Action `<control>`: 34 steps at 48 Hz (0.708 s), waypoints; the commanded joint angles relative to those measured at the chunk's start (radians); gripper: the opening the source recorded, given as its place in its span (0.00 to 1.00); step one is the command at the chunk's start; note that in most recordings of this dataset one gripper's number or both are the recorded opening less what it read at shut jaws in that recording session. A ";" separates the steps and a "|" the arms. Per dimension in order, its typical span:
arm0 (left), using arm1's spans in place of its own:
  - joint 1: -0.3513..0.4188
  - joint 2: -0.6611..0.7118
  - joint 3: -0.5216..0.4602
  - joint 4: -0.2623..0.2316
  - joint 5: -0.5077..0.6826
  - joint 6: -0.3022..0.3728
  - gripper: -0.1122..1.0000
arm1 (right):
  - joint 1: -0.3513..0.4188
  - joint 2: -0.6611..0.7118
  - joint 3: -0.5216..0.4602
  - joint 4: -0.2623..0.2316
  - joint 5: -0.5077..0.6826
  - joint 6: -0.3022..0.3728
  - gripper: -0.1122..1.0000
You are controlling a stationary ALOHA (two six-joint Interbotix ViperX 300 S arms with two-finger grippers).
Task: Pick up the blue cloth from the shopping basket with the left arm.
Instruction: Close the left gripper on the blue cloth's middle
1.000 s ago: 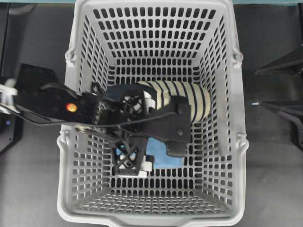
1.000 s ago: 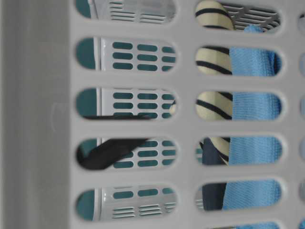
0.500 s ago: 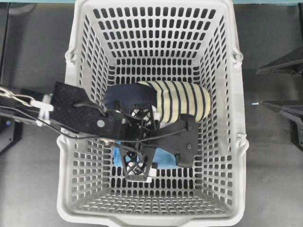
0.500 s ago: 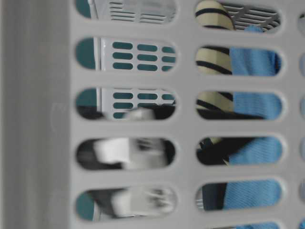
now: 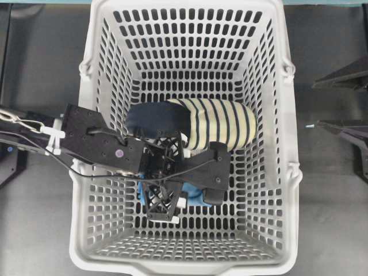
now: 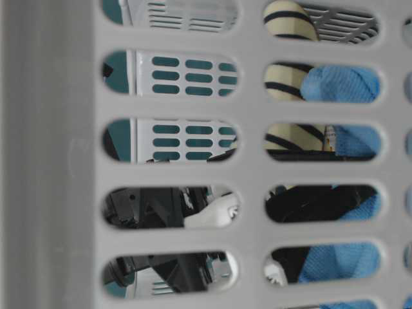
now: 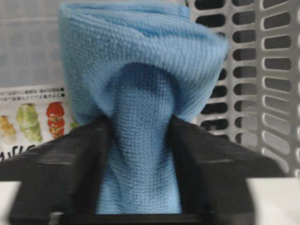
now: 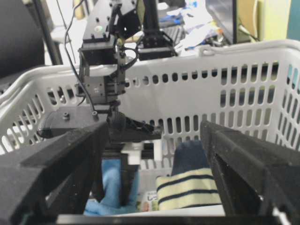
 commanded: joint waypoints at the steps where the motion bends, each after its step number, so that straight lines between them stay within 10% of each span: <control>1: -0.002 -0.015 -0.008 0.003 0.002 0.005 0.37 | -0.003 0.005 -0.009 -0.002 -0.011 0.002 0.79; 5: 0.000 -0.032 -0.021 0.003 0.006 0.005 0.22 | -0.005 0.003 -0.008 -0.002 -0.011 0.002 0.79; 14: -0.002 -0.092 -0.124 0.003 0.106 0.005 0.22 | -0.003 0.000 -0.008 -0.002 -0.012 0.003 0.79; 34: -0.003 -0.126 -0.652 0.003 0.588 -0.011 0.22 | -0.008 -0.044 0.017 -0.002 -0.008 0.005 0.79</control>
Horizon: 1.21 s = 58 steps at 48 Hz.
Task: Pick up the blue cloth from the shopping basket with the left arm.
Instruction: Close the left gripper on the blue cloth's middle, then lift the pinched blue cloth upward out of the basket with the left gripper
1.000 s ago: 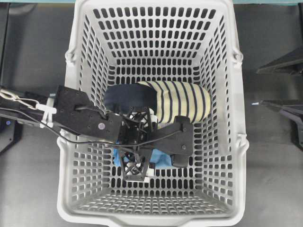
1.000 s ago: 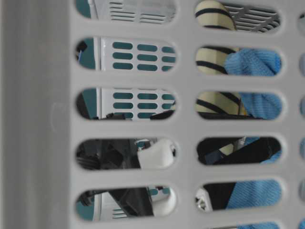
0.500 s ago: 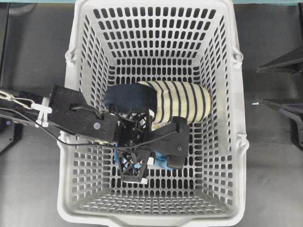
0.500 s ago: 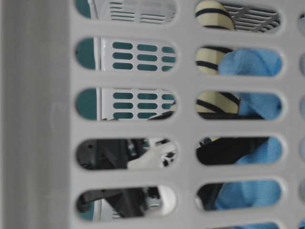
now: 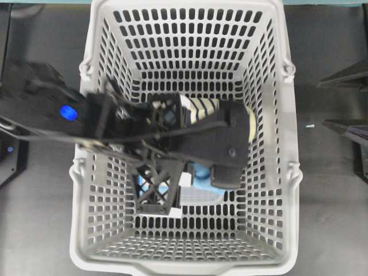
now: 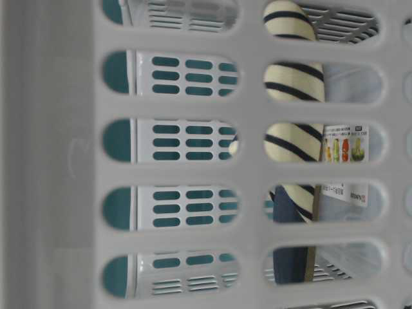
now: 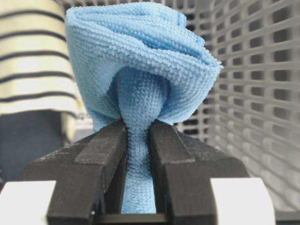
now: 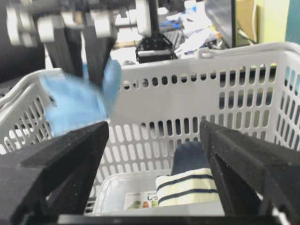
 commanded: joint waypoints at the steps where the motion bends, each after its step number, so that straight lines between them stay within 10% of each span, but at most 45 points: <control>1: -0.003 -0.009 -0.149 0.003 0.098 -0.005 0.21 | -0.005 -0.005 0.000 -0.002 -0.009 0.002 0.78; 58: 0.003 0.074 -0.209 0.003 0.138 -0.002 0.22 | -0.023 -0.018 0.034 0.000 -0.014 0.002 0.78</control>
